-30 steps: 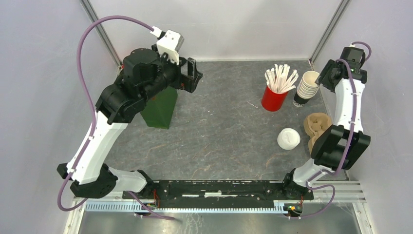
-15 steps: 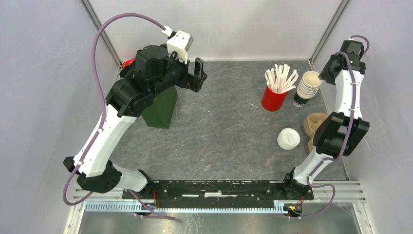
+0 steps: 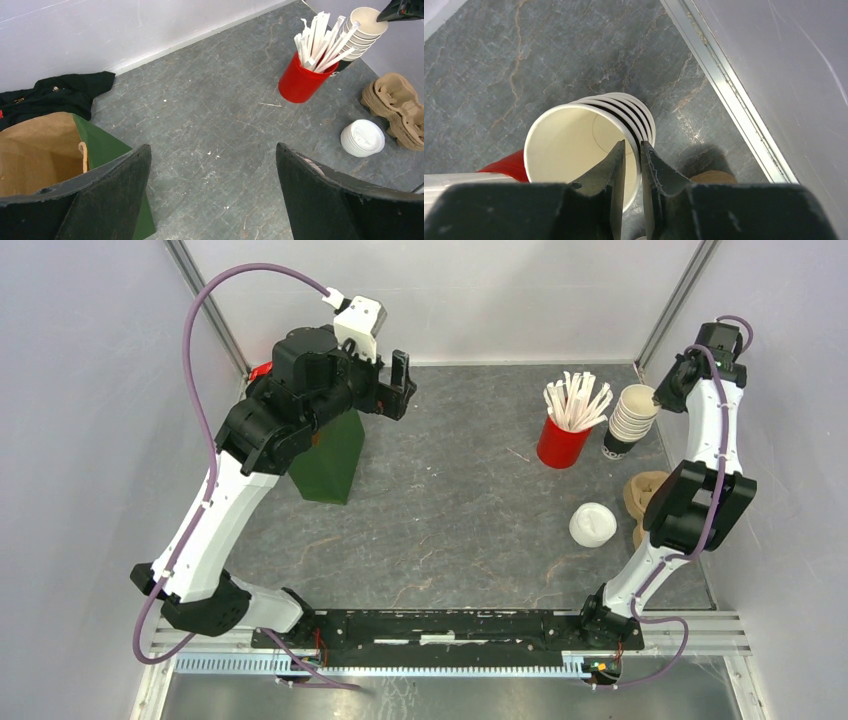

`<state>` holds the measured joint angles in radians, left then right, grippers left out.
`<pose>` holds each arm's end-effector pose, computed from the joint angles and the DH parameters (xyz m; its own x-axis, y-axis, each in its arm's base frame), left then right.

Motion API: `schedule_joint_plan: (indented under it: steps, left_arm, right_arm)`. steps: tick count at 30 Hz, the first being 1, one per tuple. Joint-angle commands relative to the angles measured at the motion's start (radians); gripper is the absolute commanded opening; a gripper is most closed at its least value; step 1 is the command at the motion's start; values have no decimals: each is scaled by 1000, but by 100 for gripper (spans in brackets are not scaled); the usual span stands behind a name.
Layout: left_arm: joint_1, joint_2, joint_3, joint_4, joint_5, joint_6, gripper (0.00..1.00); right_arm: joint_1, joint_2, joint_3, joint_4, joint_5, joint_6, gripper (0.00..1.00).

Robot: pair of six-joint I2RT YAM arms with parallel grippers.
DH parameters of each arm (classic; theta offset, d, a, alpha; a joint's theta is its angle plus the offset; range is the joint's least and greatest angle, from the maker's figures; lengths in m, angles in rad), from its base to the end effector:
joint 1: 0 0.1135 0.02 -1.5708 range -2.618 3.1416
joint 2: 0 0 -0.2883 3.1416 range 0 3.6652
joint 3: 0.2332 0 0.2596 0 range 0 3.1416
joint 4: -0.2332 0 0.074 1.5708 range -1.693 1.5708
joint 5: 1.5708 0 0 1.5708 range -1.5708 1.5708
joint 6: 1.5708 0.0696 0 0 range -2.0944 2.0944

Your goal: Pack the takeout coffee

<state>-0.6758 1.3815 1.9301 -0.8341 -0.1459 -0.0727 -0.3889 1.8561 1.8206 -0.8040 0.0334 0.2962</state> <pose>0.2303 -0.1717 0.5393 -0.2562 0.1133 -0.9600 0.4927 0.8697 -0.0289 0.4170 -0.1734 0.3343 -0.5421 0.5374 -0.6460 0.5832 0.7941 0.1712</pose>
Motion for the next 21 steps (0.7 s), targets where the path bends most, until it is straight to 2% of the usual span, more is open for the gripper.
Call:
schedule_joint_plan:
  steps: [1, 7, 12, 21]
  left_arm:
    - [21, 4, -2, 52, 25, 35, 100]
    - [30, 11, -1, 56, 34, 31, 100]
    - [32, 11, 0, 58, 33, 31, 100]
    - [32, 1, -3, 59, 33, 32, 100]
  right_arm:
    - [-1, 12, 70, -2, -2, 12, 21]
    - [0, 12, 88, -24, 6, -2, 18]
    - [-2, 22, 89, -27, -1, -6, 0]
    - [-1, -18, 116, -38, -1, -18, 0]
